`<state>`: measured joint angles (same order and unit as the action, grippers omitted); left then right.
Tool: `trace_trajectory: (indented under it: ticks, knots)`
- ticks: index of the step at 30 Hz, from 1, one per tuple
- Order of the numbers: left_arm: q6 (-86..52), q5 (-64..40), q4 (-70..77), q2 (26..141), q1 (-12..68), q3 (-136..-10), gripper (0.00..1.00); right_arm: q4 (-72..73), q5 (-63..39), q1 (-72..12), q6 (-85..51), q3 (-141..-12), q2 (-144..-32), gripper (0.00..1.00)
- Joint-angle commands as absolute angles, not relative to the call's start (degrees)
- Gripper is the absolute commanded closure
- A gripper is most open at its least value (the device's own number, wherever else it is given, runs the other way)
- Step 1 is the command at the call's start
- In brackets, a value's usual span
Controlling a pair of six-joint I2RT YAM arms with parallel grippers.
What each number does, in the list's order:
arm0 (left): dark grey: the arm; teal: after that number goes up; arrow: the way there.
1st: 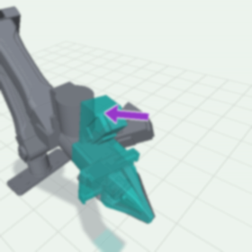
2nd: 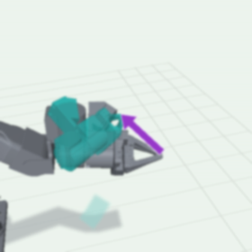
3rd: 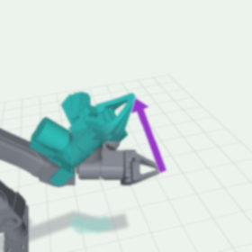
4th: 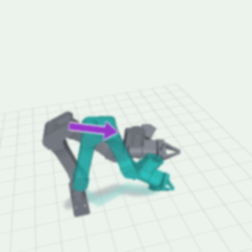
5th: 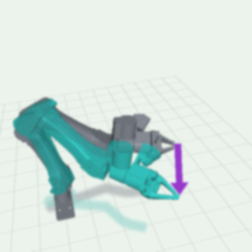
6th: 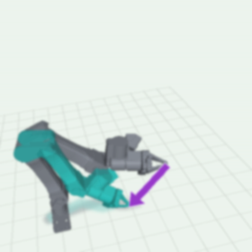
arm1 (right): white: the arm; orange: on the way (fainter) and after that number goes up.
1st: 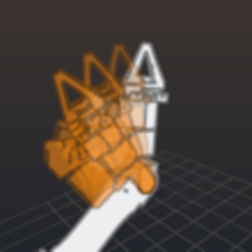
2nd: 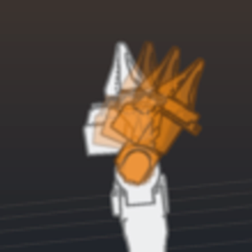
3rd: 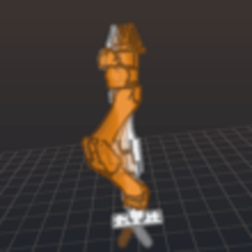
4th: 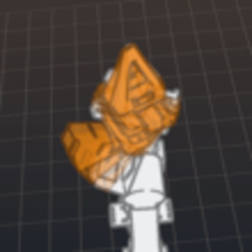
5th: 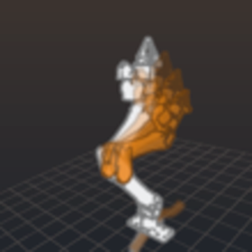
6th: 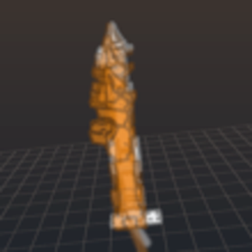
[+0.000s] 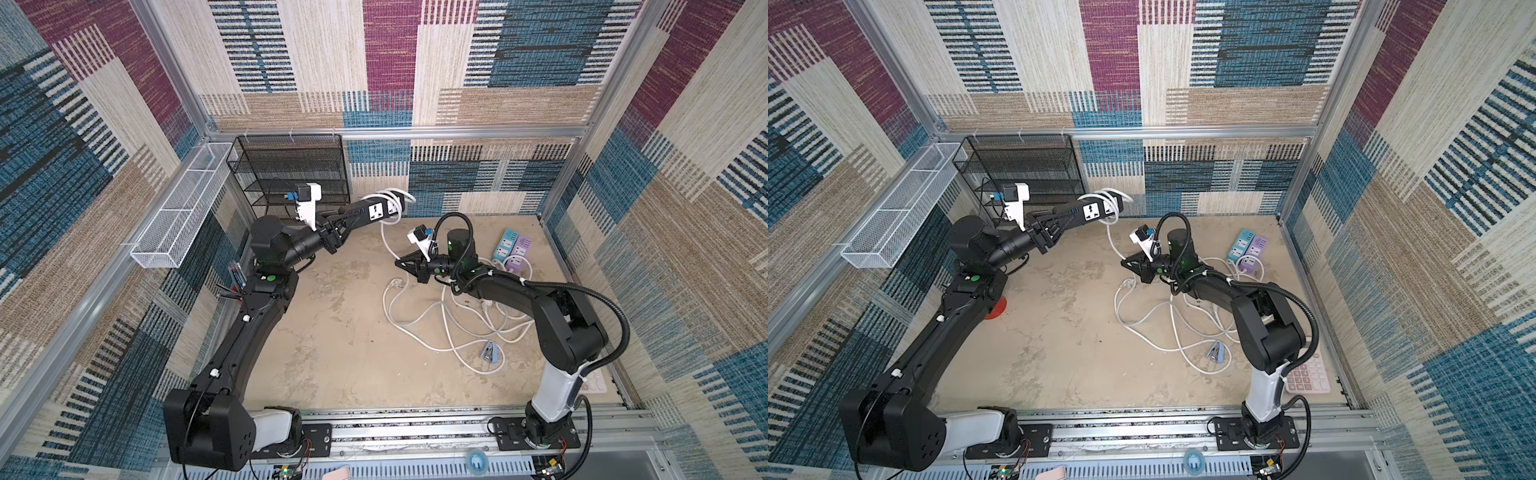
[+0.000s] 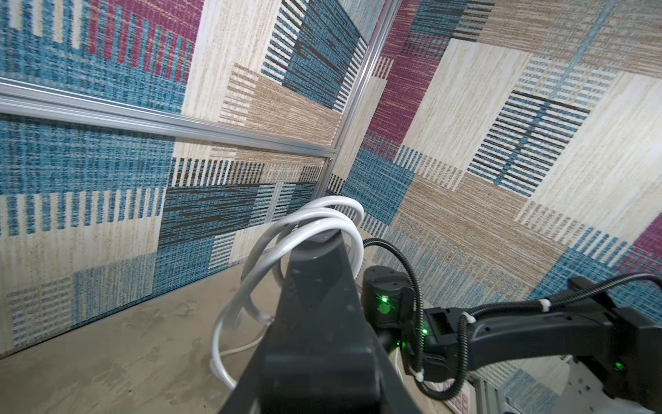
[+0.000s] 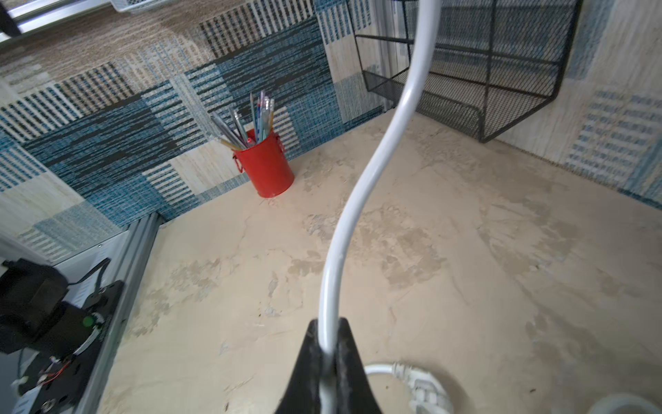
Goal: Unwrap the cord wrapped around the power strip
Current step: Unwrap the power cord from the power strip.
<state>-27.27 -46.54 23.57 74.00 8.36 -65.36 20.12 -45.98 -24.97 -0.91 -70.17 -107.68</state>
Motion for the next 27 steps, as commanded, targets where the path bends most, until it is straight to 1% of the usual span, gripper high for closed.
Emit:
trace_trajectory:
  ticks: [1,5,8,17,21,26,27]
  knots:
    - [-28.3,-47.81,27.5,73.69,9.32,-65.14,1.0,24.44,-44.2,-23.38,-4.07,-75.34,-111.59,1.0]
    - [-28.0,-47.63,27.49,73.66,10.91,-64.27,1.0,26.65,-45.04,-20.01,-7.24,-80.75,-115.14,1.0]
    - [-27.8,-47.14,27.49,74.3,12.09,-63.4,1.0,27.27,-45.78,-17.56,-8.93,-84.02,-115.6,1.0]
    - [-27.58,-45.95,27.54,77.59,13.54,-62.23,1.0,17.9,-44.57,-14.11,-4.28,-95.27,-110.25,1.0]
    - [-25.54,-44.03,24.72,78.14,13.5,-62.64,1.0,15.41,-44.6,-12.22,-2.87,-96.0,-105.54,1.0]
    - [-23.83,-41.68,22.92,77.15,12.87,-62.46,1.0,13.53,-43.59,-10.07,-0.87,-91.98,-97.89,1.0]
    - [-23.66,-41.37,22.9,76.76,12.6,-62.41,1.0,13.3,-43.0,-9.81,-0.46,-89.58,-96.31,1.0]
